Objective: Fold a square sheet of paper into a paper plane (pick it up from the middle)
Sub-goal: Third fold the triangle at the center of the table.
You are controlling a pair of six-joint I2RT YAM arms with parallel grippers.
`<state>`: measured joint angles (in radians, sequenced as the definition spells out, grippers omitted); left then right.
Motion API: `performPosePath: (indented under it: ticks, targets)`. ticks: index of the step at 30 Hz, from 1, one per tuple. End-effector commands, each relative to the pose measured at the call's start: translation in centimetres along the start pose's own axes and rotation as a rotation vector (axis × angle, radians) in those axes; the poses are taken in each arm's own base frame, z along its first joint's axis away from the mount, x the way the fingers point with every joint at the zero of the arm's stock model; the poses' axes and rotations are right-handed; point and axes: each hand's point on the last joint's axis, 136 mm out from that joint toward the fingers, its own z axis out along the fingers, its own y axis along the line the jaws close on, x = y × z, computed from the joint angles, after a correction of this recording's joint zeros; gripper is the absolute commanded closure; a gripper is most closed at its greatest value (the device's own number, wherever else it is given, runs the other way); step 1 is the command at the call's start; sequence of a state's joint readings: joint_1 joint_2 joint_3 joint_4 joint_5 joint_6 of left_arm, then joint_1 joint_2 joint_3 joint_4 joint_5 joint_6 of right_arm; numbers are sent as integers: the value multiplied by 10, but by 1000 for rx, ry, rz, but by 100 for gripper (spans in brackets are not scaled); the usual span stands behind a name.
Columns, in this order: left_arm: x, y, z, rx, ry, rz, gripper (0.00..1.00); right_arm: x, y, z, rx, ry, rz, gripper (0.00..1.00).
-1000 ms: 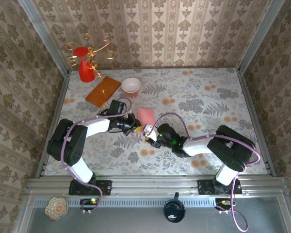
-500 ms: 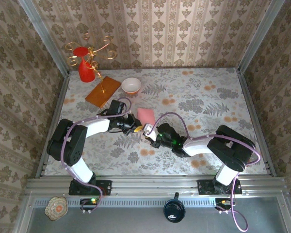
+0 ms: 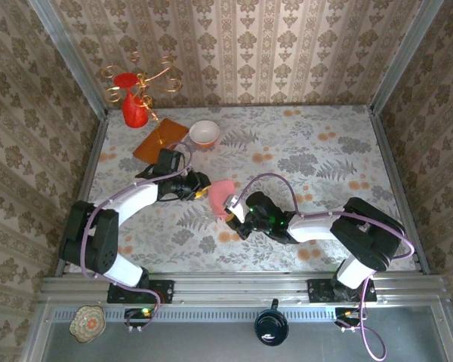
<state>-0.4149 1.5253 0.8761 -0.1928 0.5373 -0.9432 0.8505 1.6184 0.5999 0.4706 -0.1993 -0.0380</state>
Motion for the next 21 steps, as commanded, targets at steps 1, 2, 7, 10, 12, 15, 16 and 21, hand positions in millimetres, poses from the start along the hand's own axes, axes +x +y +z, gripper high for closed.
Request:
performPosePath:
  ticks: [1, 2, 7, 10, 12, 15, 16, 21]
  targets:
    - [8, -1, 20, -70, 55, 90, 68, 3, 12, 1, -83, 26, 144, 100]
    - [12, -1, 27, -85, 75, 103, 69, 5, 14, 2, -91, 32, 160, 100]
    - [17, 4, 55, -160, 143, 156, 75, 9, 15, 6, -113, 37, 242, 100]
    - [19, 10, 66, -197, 173, 170, 77, 10, 14, 9, -115, 38, 282, 100]
    - [22, 15, 72, -221, 194, 180, 78, 12, 10, 10, -105, 41, 316, 100]
    - [27, 28, 78, -270, 228, 180, 80, 13, 3, 10, -83, 38, 366, 100]
    - [28, 31, 80, -281, 236, 181, 80, 13, 1, 11, -72, 39, 380, 100]
    - [35, 40, 85, -316, 271, 190, 81, 14, -16, 8, 6, 42, 440, 100]
